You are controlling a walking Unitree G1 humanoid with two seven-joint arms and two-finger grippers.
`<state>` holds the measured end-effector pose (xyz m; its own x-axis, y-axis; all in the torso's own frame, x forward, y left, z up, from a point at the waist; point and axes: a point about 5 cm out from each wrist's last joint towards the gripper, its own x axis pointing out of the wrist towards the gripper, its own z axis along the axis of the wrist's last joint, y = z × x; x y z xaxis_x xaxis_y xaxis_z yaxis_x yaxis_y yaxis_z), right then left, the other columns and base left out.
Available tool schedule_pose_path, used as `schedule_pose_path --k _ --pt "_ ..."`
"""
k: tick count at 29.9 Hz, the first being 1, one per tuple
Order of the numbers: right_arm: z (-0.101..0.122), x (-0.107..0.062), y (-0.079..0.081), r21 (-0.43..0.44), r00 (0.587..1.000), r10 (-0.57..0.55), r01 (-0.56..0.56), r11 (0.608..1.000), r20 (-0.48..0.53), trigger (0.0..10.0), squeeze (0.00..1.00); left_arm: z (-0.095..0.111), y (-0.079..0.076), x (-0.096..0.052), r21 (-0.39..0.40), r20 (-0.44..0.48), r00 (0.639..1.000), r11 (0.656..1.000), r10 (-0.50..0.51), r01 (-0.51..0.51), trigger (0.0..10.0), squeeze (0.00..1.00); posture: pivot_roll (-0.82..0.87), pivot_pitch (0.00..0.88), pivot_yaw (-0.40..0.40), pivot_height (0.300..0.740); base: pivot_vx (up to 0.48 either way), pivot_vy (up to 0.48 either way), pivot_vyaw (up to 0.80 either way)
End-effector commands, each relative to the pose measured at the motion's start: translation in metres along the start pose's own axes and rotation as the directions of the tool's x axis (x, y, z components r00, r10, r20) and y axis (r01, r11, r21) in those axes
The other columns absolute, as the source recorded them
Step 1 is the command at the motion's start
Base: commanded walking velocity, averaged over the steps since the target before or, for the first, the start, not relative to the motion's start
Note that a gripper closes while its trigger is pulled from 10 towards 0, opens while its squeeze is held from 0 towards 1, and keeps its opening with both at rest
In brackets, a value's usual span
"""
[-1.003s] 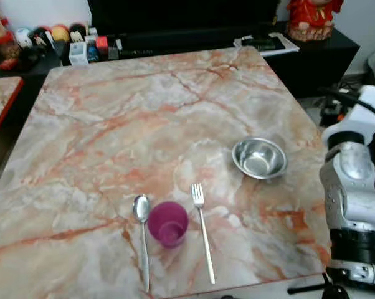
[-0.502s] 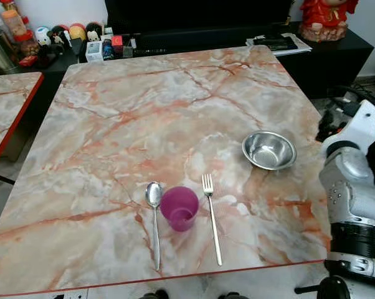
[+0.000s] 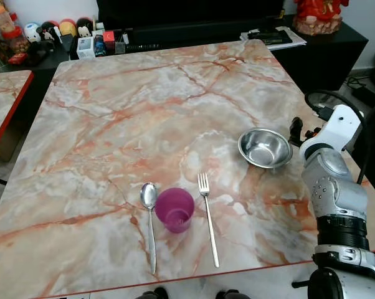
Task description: Setting the table
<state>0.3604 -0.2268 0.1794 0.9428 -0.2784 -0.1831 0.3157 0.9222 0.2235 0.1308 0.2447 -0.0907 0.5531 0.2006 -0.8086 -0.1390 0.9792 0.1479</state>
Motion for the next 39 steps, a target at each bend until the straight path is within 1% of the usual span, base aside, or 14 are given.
schedule_pose_path --k 1,4,13,15,17,20,21,24,26,27,33,39 --pt "-0.002 0.002 0.005 0.006 1.0 0.017 -0.017 1.0 -0.02 10.0 0.0 -0.008 0.007 -0.002 0.003 -0.039 0.999 1.0 0.015 -0.015 10.0 0.0 -0.06 0.192 0.032 0.74 0.0 0.0 0.0" --pt "-0.003 0.003 0.007 0.025 1.0 0.018 -0.017 1.0 -0.017 10.0 0.0 -0.008 0.008 -0.002 0.002 -0.041 0.999 1.0 0.015 -0.015 10.0 0.0 -0.06 0.193 0.032 0.74 0.0 0.0 0.0" --pt "0.001 0.006 0.011 0.028 0.999 0.034 -0.034 0.999 -0.022 10.0 0.0 -0.009 0.01 -0.003 0.004 -0.044 0.999 1.0 0.02 -0.02 10.0 0.0 -0.06 0.195 0.032 0.74 0.0 0.0 0.0" --pt "0.004 0.005 0.013 0.033 0.999 0.04 -0.04 0.999 -0.012 10.0 0.0 -0.009 0.01 -0.003 0.004 -0.044 0.999 1.0 0.02 -0.02 10.0 0.0 -0.06 0.197 0.034 0.74 0.0 0.0 0.0" --pt "0.012 0.004 0.016 0.041 0.998 0.054 -0.055 0.998 0.009 10.0 0.0 -0.01 0.011 -0.003 0.006 -0.046 0.999 1.0 0.022 -0.022 10.0 0.0 -0.06 0.198 0.035 0.74 0.0 0.0 0.0" --pt "0.013 0.002 0.018 0.034 0.997 0.076 -0.077 0.996 0.013 10.0 0.0 -0.009 0.011 -0.003 0.007 -0.047 0.999 1.0 0.021 -0.021 10.0 0.0 -0.06 0.198 0.036 0.74 0.0 0.0 0.0" --pt "0.013 0.002 0.018 0.022 0.996 0.088 -0.089 0.996 0.013 10.0 0.0 -0.009 0.011 -0.003 0.008 -0.048 0.999 1.0 0.021 -0.02 10.0 0.0 -0.06 0.198 0.036 0.74 0.0 0.0 0.0" --pt "0.011 -0.001 0.016 -0.08 0.992 0.126 -0.127 0.989 -0.014 10.0 0.0 -0.009 0.011 -0.003 0.009 -0.048 0.999 1.0 0.016 -0.015 10.0 0.0 -0.06 0.199 0.036 0.74 0.0 0.0 0.0" --pt "0.01 -0.003 0.015 -0.1 0.99 0.139 -0.141 0.985 -0.024 10.0 0.0 -0.009 0.01 -0.002 0.008 -0.051 0.999 1.0 0.006 -0.006 10.0 0.0 -0.07 0.2 0.037 0.74 0.0 0.0 0.0" --pt "0.009 -0.004 0.012 -0.11 0.991 0.128 -0.132 0.985 -0.036 10.0 0.0 -0.009 0.009 -0.002 0.01 -0.052 0.999 1.0 0.003 -0.003 10.0 0.0 -0.07 0.201 0.037 0.74 0.0 0.0 0.0" --pt "0.007 -0.011 0.006 -0.136 0.989 0.128 -0.138 0.981 -0.078 10.0 0.0 -0.006 0.002 0.0 0.004 -0.064 0.998 1.0 -0.015 0.016 10.0 0.0 -0.07 0.202 0.039 0.74 0.0 0.0 0.0" --pt "0.006 -0.017 0.002 -0.14 0.986 0.133 -0.147 0.979 -0.105 10.0 0.0 -0.005 0.0 0.0 0.004 -0.071 0.997 1.0 -0.025 0.025 10.0 0.0 -0.08 0.202 0.041 0.74 0.0 0.0 0.0"
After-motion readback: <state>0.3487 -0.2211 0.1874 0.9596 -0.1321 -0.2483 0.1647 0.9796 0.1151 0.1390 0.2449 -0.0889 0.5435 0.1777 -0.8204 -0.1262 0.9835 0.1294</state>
